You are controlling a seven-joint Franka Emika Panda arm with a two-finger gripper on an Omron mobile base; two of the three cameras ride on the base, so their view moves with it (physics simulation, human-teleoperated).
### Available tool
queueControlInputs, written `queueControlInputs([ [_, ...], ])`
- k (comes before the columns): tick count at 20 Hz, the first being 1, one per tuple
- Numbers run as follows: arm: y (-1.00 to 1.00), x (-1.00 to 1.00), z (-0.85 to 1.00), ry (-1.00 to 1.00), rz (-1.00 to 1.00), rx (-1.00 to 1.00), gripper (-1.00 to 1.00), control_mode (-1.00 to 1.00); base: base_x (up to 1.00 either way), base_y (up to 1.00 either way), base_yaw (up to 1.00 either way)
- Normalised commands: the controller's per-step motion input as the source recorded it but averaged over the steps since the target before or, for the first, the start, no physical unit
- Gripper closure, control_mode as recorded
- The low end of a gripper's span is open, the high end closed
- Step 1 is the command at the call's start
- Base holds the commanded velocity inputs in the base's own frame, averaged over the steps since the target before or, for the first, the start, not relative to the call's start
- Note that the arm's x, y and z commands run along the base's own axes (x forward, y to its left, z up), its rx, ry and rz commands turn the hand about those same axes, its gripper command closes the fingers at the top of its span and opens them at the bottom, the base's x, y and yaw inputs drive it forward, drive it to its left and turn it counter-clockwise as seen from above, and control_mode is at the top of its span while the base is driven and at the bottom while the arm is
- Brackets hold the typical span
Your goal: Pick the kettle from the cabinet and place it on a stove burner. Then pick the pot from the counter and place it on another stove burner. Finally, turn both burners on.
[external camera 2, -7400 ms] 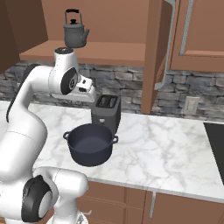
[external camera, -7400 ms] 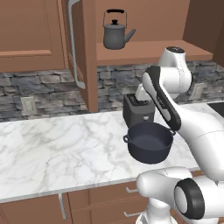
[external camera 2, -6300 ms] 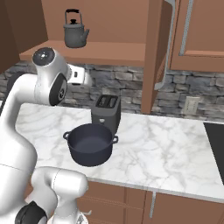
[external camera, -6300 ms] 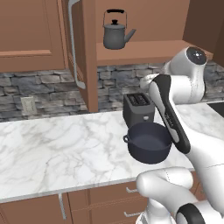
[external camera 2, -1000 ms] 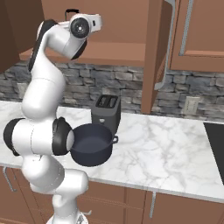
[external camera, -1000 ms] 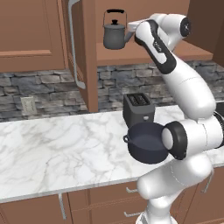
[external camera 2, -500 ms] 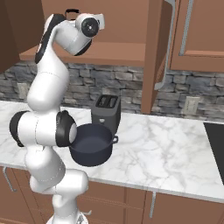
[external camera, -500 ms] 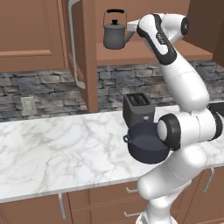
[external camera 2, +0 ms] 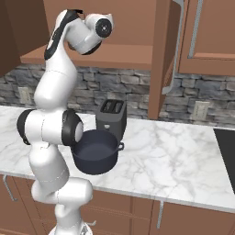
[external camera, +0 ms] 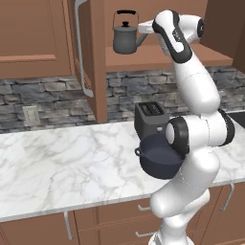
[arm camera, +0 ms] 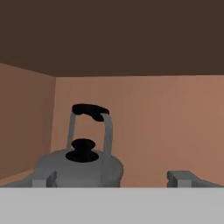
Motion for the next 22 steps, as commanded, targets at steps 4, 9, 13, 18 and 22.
queueControlInputs([
  [4,0.09,0.29,0.05,0.01,0.08,0.00,-1.00,-1.00,0.00,0.00,0.00],
  [9,0.31,0.22,0.00,0.00,0.07,0.00,-1.00,-1.00,0.00,0.00,0.00],
  [13,0.30,0.20,0.00,0.00,0.07,0.00,-1.00,-1.00,0.00,0.00,0.00],
  [18,0.03,0.08,0.00,0.00,0.10,0.00,-1.00,-1.00,0.00,0.00,0.00],
  [22,0.07,0.09,-0.01,0.00,0.08,0.00,1.00,-1.00,0.00,0.00,0.00],
])
